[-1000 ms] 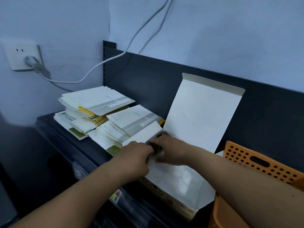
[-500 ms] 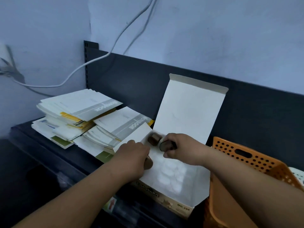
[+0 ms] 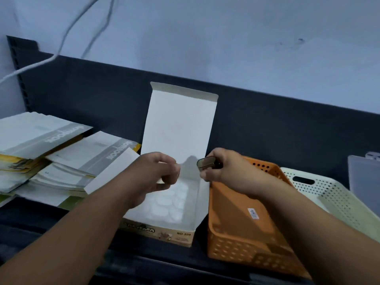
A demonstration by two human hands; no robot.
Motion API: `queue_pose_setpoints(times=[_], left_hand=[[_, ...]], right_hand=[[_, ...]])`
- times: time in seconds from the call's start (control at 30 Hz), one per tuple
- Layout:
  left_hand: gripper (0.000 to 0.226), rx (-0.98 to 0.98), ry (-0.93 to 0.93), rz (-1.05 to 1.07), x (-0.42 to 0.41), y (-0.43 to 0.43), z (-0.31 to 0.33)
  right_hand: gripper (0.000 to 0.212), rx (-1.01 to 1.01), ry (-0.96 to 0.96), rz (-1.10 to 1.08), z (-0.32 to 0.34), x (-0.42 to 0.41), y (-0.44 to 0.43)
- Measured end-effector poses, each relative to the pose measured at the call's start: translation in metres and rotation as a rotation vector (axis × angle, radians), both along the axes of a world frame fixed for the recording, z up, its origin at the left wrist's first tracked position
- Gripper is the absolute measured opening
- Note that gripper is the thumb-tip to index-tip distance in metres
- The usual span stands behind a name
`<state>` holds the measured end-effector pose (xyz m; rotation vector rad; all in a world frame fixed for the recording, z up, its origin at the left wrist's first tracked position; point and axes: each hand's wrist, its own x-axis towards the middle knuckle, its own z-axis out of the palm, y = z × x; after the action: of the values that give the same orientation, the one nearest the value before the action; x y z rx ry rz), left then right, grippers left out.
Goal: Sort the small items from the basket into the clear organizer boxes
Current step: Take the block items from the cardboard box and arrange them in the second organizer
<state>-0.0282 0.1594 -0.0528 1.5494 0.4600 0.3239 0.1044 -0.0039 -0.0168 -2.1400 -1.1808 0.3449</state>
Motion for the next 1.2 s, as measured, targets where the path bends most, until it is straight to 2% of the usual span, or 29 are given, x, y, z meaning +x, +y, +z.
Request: queue_pose_setpoints(times=[0.07,0.23,0.4,0.53,0.6,0.73,0.83,1.03,1.2], left_hand=[[0.010,-0.120,-0.044,-0.050,0.005,-0.016,0.006],[0.025,-0.356,-0.086,-0.019,0.020,-0.069,0.025],[0.029,-0.485,-0.093,-0.110,0.037,-0.138,0.034],[0.024,-0.576,-0.098,-0.194,0.050,-0.213,0.032],[0.019,-0.571,-0.101,-0.259,0.055,-0.254,0.028],[0.019,-0.500,-0.104,-0.402,0.068,-0.343,0.018],[0.014,-0.432,-0.081,-0.487,0.077,-0.405,0.013],[0.015,-0.337,-0.045,-0.541,0.099,-0.517,0.003],[0.020,-0.189,-0.115,-0.575,0.132,-0.576,0.002]], right_hand=[[0.020,0.064,0.009,-0.060,0.005,-0.003,-0.017],[0.027,0.219,0.067,-0.188,0.012,-0.009,-0.067],[0.023,0.441,0.316,-0.225,0.007,-0.010,-0.141],[0.023,0.530,0.425,-0.298,-0.004,-0.009,-0.212],[0.017,0.554,0.472,-0.345,-0.009,-0.008,-0.253],[0.031,0.597,0.487,-0.458,-0.016,-0.011,-0.347],[0.033,0.637,0.489,-0.528,-0.026,-0.014,-0.414],[0.034,0.734,0.457,-0.646,-0.037,-0.014,-0.531],[0.035,0.771,0.392,-0.766,-0.048,0.008,-0.590]])
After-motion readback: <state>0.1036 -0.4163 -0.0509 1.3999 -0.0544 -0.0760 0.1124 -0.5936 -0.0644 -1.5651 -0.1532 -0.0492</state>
